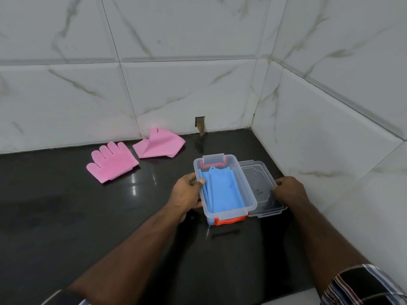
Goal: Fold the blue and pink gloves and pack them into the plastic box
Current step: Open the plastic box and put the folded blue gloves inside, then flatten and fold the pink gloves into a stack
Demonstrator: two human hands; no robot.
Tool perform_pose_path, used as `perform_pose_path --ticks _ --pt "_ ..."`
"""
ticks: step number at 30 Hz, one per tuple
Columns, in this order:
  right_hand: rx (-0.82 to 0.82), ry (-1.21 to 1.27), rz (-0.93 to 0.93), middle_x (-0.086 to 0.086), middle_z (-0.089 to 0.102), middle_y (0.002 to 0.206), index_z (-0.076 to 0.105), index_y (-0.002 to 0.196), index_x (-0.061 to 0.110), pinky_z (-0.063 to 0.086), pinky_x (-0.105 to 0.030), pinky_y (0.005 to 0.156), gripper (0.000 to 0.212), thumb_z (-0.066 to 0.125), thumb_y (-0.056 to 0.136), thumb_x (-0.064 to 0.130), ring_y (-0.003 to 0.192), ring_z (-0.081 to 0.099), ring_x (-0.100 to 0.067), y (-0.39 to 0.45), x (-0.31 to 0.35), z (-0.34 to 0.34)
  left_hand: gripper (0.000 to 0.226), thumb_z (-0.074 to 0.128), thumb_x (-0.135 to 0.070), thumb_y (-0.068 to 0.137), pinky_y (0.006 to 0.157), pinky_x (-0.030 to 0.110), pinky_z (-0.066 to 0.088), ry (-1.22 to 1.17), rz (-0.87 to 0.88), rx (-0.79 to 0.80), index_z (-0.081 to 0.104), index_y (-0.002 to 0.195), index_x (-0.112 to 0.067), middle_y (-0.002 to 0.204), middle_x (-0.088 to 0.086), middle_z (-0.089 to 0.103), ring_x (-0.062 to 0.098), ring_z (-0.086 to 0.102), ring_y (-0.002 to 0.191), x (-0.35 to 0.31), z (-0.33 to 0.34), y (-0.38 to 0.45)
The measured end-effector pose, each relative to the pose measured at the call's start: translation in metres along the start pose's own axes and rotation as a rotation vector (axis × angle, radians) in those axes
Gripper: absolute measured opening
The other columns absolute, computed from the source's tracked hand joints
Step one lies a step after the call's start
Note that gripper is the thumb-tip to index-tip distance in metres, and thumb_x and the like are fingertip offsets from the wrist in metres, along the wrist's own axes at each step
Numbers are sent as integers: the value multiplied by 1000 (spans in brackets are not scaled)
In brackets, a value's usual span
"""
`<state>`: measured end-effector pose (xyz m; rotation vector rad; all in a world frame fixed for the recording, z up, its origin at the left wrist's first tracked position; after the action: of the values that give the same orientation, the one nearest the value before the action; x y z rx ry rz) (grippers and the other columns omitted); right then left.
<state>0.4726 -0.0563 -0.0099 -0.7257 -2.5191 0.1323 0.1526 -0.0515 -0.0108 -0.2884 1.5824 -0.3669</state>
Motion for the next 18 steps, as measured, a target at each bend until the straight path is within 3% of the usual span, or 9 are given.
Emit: perform_pose_path --ticks 2,5,8,10,12,16,18 --pt "-5 25 -12 -16 72 94 75 96 6 49 -29 75 25 62 74 4 82 63 -31 -3 4 -4 31 55 -21 101 84 47 61 -41 -10 51 61 131 -18 120 0 72 16 73 102 0 7 0" --pt "-115 96 -52 -17 69 119 69 118 5 46 -32 90 35 61 84 8 106 63 -36 -9 14 -19 31 51 -10 103 93 42 59 -80 6 201 62 131 -19 121 -3 73 13 71 107 -3 24 0" --pt "-259 175 -116 -16 69 120 68 121 6 45 -35 97 34 62 89 14 110 63 -33 -19 32 -39 46 55 -4 99 98 34 54 -31 26 277 55 140 -24 134 -8 65 11 65 117 -2 31 0" --pt "-307 233 -153 -13 70 118 68 121 7 46 -35 96 31 62 91 17 107 64 -29 -27 48 -47 57 60 -7 97 100 35 53 78 34 222 42 149 -21 144 -9 55 10 59 123 3 23 3" --pt "-334 282 -207 -9 70 117 69 118 11 47 -35 94 28 61 93 19 105 64 -24 -39 69 -51 58 64 -13 95 100 36 53 205 58 152 43 149 -20 145 -6 54 12 56 125 8 10 8" --pt "-315 347 -298 -1 71 106 70 114 14 46 -21 78 23 60 94 19 93 63 -15 -64 119 -39 47 69 -20 92 102 37 52 354 121 28 56 137 -19 128 -3 65 12 63 114 12 -30 14" --pt "-258 342 -384 2 68 96 71 108 14 41 -17 67 19 60 94 19 83 60 -9 -83 153 -20 41 69 -20 91 102 29 49 397 146 -17 60 132 -16 117 -4 67 13 65 108 11 -55 15"
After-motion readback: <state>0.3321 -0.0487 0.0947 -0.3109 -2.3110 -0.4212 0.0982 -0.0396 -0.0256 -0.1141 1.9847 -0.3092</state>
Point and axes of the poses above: each hand's wrist, its own y-axis towards the middle knuckle, its own z-axis out of the palm, x = y × z, the point moved 8 cm from there along y, towards the middle knuckle
